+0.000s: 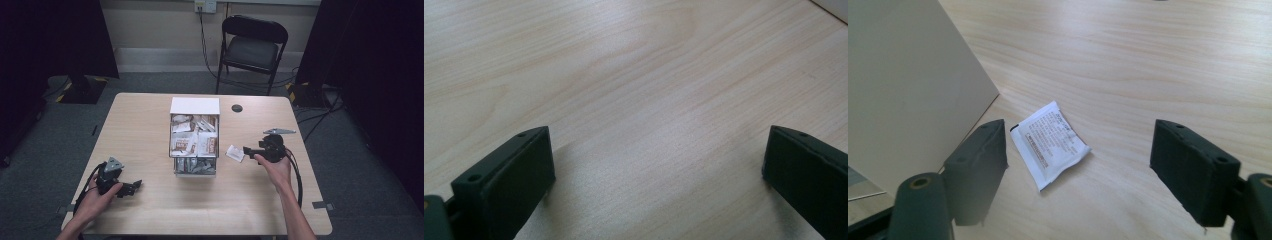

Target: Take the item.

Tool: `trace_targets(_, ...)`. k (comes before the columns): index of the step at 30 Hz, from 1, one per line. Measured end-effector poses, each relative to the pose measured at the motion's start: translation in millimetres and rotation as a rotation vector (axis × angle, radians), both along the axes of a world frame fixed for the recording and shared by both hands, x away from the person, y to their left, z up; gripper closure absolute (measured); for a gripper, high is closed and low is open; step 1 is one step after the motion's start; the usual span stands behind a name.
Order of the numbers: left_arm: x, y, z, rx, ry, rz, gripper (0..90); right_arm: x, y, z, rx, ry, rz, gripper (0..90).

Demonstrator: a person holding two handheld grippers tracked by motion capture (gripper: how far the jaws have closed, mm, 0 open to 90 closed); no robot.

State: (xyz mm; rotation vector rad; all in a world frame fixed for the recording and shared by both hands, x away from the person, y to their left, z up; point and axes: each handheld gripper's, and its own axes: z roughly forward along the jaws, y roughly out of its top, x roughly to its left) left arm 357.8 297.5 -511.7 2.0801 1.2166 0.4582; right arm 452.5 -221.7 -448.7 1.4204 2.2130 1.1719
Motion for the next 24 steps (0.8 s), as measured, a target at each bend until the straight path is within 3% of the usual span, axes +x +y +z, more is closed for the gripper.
trace_targets(18,0.0,0.0,0.0,-0.001,0.001,0.0,0.0,-40.0,-22.1,15.2,-0.017,0.011,-0.022,17.0)
trace_targets(22,0.0,0.0,0.1,0.0,0.0,-0.001,0.0,-52.2,-38.4,16.0,-0.057,0.018,-0.066,16.2)
trace_targets(24,0.0,0.0,0.1,0.0,0.001,0.0,0.0,-56.9,-45.4,16.3,-0.054,0.02,-0.081,16.4)
